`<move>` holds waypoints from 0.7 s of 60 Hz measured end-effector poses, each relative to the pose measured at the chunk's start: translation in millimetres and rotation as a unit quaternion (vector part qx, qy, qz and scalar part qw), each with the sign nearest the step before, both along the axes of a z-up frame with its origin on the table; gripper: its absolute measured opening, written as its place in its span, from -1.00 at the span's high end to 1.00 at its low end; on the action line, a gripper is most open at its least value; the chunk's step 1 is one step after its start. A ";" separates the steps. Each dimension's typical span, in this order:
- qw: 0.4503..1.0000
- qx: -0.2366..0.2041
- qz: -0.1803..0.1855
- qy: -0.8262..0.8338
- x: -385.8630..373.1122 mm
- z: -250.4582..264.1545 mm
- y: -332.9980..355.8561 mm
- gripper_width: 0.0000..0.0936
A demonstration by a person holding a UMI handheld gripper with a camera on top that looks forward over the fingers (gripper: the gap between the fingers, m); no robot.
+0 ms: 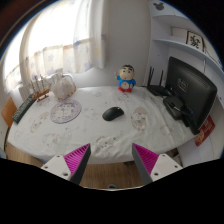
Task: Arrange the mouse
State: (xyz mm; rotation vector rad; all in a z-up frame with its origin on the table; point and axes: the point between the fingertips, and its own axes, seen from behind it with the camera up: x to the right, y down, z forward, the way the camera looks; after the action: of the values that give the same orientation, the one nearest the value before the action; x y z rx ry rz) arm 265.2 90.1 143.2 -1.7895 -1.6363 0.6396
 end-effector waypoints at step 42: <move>0.997 -0.021 0.009 0.080 -193.4 -120.8 15.9 -0.82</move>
State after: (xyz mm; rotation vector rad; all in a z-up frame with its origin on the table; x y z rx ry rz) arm 71.8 106.0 22.5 -1.7082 -1.5438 0.8100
